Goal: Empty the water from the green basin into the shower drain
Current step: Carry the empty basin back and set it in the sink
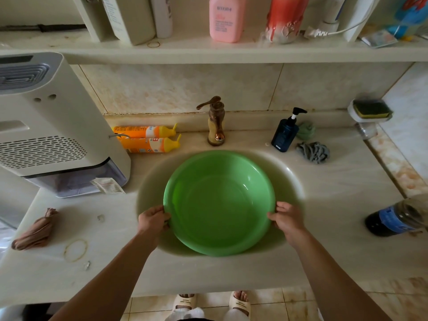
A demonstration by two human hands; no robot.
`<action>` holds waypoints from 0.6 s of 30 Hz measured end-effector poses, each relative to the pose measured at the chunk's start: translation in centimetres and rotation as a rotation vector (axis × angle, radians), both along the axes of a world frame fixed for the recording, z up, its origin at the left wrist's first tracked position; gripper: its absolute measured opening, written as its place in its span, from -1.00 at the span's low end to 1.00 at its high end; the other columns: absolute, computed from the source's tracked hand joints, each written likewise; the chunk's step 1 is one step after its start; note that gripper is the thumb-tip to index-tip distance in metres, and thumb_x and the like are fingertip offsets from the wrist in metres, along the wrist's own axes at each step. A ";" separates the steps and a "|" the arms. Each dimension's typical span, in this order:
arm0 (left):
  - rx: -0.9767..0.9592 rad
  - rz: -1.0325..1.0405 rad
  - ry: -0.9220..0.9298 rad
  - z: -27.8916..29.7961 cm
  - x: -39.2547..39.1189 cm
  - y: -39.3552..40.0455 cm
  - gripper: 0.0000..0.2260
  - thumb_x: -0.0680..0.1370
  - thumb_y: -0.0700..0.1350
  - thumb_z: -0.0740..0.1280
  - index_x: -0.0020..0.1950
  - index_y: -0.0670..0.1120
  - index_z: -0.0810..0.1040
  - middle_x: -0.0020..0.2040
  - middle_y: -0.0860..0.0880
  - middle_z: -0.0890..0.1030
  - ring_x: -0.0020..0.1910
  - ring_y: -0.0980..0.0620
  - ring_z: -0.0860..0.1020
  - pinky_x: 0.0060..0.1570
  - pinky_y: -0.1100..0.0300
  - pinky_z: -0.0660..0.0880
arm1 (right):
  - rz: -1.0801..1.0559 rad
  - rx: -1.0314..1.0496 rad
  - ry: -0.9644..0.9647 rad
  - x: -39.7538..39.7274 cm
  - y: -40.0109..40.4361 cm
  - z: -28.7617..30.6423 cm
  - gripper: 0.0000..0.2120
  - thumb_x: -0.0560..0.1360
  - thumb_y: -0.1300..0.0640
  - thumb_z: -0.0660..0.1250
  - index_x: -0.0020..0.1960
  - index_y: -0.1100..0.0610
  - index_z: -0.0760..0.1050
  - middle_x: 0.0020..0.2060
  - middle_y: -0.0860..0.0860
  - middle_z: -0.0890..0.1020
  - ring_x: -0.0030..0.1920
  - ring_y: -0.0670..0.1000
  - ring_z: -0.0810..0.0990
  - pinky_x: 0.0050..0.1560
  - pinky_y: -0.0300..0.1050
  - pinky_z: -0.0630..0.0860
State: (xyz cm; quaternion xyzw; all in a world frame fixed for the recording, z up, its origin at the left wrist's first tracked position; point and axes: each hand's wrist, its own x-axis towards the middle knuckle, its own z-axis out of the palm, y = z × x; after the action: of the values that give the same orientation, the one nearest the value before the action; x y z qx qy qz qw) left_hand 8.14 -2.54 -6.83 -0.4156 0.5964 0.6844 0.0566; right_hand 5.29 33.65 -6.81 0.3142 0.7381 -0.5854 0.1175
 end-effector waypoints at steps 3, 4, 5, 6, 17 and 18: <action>0.001 0.009 -0.001 -0.1 0.1 0.0 -0.74 0.40 -0.44 0.34 -0.17 -0.09 0.67 -0.25 -0.13 0.71 -0.20 -0.16 0.64 -0.21 0.03 0.62 | -0.002 0.005 0.017 0.0 -0.1 0.0 -0.39 0.39 0.43 0.41 0.41 0.31 0.36 0.29 0.24 0.54 0.06 0.09 0.55 -0.06 -0.08 0.48; -0.002 0.008 0.000 -0.1 0.1 0.0 -0.74 0.39 -0.44 0.34 -0.17 -0.09 0.67 -0.22 -0.15 0.71 -0.18 -0.17 0.64 -0.16 -0.01 0.63 | -0.005 0.011 0.029 0.0 -0.1 0.1 -0.40 0.39 0.43 0.41 0.41 0.31 0.37 0.28 0.24 0.55 0.05 0.09 0.55 -0.07 -0.09 0.48; -0.004 0.007 0.001 -0.1 0.1 0.1 -0.74 0.39 -0.44 0.34 -0.17 -0.09 0.67 -0.20 -0.16 0.70 -0.17 -0.17 0.64 -0.15 -0.02 0.63 | -0.010 0.020 0.042 0.0 0.0 0.2 -0.40 0.39 0.42 0.41 0.40 0.30 0.37 0.28 0.24 0.55 0.04 0.08 0.56 -0.07 -0.09 0.48; -0.008 0.006 0.004 -0.1 0.1 0.2 -0.74 0.39 -0.43 0.34 -0.17 -0.09 0.67 -0.21 -0.16 0.70 -0.19 -0.17 0.64 -0.19 0.01 0.63 | -0.015 0.028 0.053 -0.1 0.0 0.2 -0.40 0.39 0.42 0.40 0.40 0.30 0.37 0.27 0.24 0.56 0.04 0.09 0.56 -0.06 -0.08 0.48; -0.021 0.043 0.000 0.1 0.1 0.4 -0.74 0.38 -0.40 0.36 -0.16 -0.06 0.67 -0.22 -0.13 0.68 -0.23 -0.11 0.62 -0.22 0.07 0.60 | -0.017 0.039 0.023 0.0 -0.3 -0.2 -0.40 0.39 0.42 0.40 0.41 0.30 0.37 0.27 0.24 0.55 0.04 0.11 0.57 -0.05 -0.07 0.50; -0.022 0.039 0.001 0.2 0.0 0.4 -0.75 0.39 -0.40 0.36 -0.14 -0.07 0.67 -0.20 -0.14 0.68 -0.21 -0.12 0.62 -0.21 0.06 0.60 | -0.017 0.038 0.015 0.0 -0.2 -0.1 -0.41 0.39 0.42 0.40 0.40 0.29 0.38 0.26 0.23 0.55 0.03 0.09 0.56 -0.07 -0.07 0.50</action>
State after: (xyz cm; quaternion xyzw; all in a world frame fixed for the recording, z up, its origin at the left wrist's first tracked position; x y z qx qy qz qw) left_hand 8.16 -2.14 -6.65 -0.4274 0.5958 0.6789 0.0384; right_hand 5.26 33.40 -6.91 0.3183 0.7471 -0.5747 0.1009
